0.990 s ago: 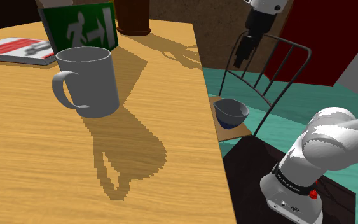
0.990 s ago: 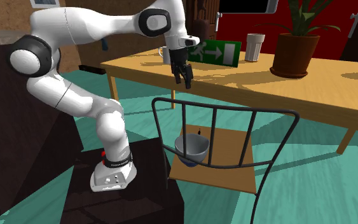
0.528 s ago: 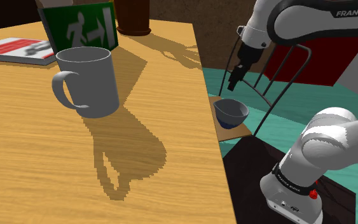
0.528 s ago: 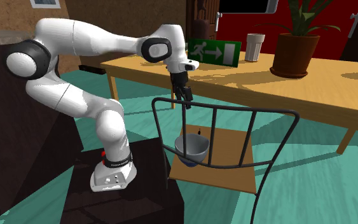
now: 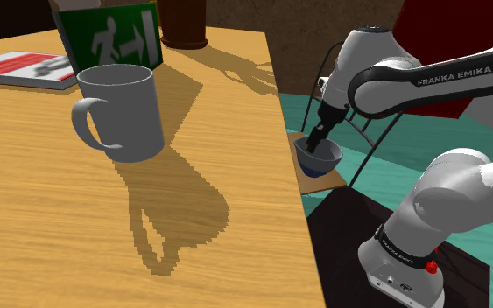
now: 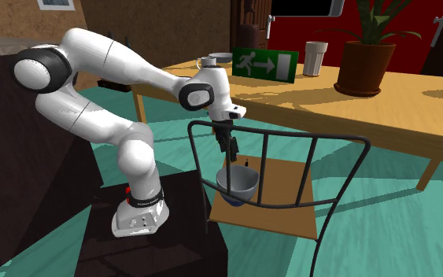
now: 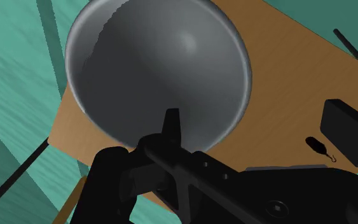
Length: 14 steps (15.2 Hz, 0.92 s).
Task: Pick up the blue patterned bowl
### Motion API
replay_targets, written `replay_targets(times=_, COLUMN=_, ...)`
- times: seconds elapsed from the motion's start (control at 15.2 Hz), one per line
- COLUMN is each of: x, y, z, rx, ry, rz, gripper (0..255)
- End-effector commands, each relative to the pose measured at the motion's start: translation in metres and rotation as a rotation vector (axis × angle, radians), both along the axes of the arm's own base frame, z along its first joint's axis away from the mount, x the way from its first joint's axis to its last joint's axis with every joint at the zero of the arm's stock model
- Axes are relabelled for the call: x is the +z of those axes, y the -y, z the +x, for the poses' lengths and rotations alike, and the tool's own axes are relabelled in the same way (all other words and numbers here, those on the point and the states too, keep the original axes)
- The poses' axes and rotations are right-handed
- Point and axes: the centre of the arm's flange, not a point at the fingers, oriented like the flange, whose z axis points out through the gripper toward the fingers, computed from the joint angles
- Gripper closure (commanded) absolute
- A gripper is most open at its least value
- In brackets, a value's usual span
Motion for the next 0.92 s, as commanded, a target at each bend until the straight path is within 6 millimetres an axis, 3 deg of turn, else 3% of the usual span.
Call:
replay_targets(times=0.0, x=-0.026, y=0.001, z=-0.003, rx=-0.008, ry=0.003, rz=-0.005, gripper=0)
replay_targets(times=0.53, x=-0.07, y=0.001, z=-0.003, rx=-0.009, ry=0.003, rz=-0.006, gripper=0)
replay_targets(times=0.66, x=-0.07, y=0.001, z=-0.003, rx=-0.009, ry=0.003, rz=-0.006, gripper=0)
replay_targets(times=0.73, x=-0.07, y=0.002, z=-0.003, rx=-0.009, ry=0.003, rz=-0.006, gripper=255)
replay_targets(times=0.86, x=-0.07, y=0.002, z=-0.003, rx=-0.009, ry=0.003, rz=-0.006, gripper=255)
